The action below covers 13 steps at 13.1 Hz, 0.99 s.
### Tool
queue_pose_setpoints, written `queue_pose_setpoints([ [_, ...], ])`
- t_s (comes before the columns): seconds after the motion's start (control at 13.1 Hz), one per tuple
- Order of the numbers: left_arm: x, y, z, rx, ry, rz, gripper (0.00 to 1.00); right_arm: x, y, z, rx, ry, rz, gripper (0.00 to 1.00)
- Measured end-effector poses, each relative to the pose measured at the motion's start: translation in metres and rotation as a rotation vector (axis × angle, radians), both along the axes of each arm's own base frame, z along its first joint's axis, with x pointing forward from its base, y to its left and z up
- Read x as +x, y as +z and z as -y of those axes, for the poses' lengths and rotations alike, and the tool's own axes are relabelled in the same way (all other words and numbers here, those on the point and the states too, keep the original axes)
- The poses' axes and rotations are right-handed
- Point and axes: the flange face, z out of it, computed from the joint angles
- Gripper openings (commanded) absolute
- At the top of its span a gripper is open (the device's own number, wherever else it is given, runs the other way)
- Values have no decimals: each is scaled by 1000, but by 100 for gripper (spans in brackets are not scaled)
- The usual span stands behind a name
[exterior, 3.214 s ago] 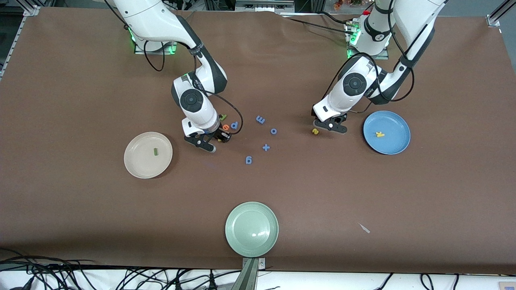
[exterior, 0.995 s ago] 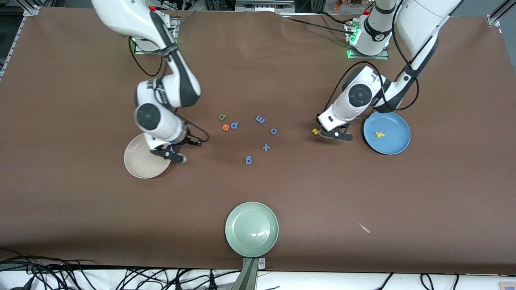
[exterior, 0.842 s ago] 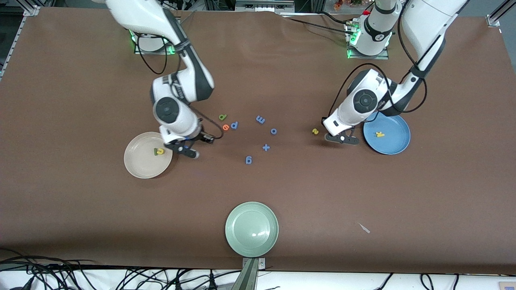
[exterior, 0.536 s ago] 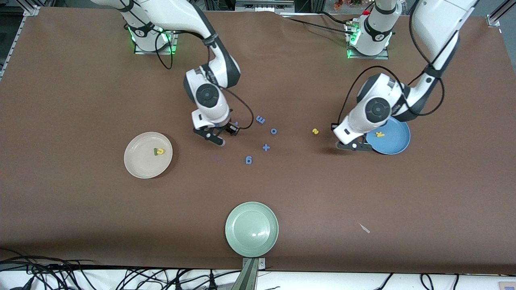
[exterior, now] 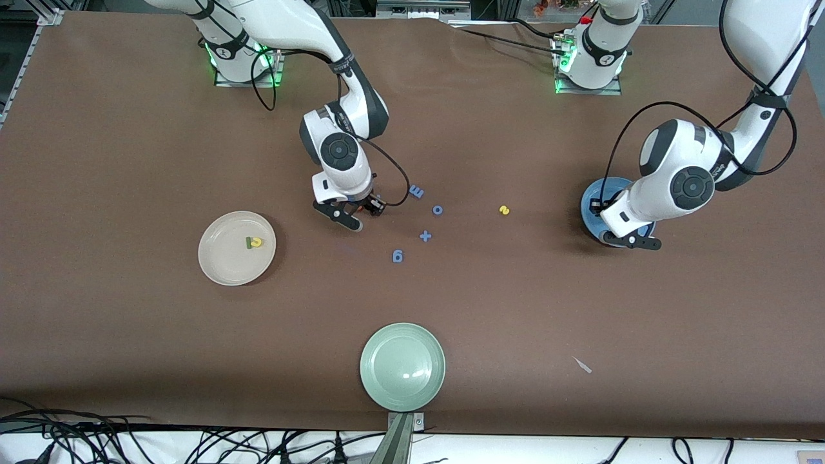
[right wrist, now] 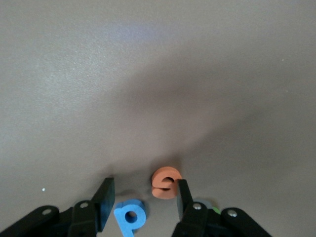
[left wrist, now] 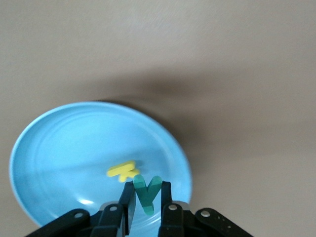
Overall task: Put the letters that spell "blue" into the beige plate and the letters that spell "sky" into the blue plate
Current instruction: 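Drop the cyan Y in the blue plate while the right gripper reaches the e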
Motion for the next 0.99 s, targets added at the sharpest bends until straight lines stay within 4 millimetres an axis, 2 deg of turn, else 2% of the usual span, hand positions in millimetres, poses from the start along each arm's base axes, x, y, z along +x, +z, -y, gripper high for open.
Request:
queue_pose_setpoints([
  [0.31,-13,-14,-13,29,-21,-22,26,8,4,15,-31,2,-38,60],
  [0.38,-15,-16,-11,26,-23,-22,45,10,7,18,-33,4,-41,60],
  [0.46,-17,-18,-9,22,-25,-21,53,10,9,19,-33,2,-43,60],
  [0.61,-20,-21,-5,17,-31,-19,60,10,9,19,-34,3,-45,60],
  [0.77,-19,-18,4,13,-34,-9,63,10,8,19,-35,3,-46,60],
  [0.99,-19,-9,37,22,43,28,64,8,7,17,-35,6,-46,60],
])
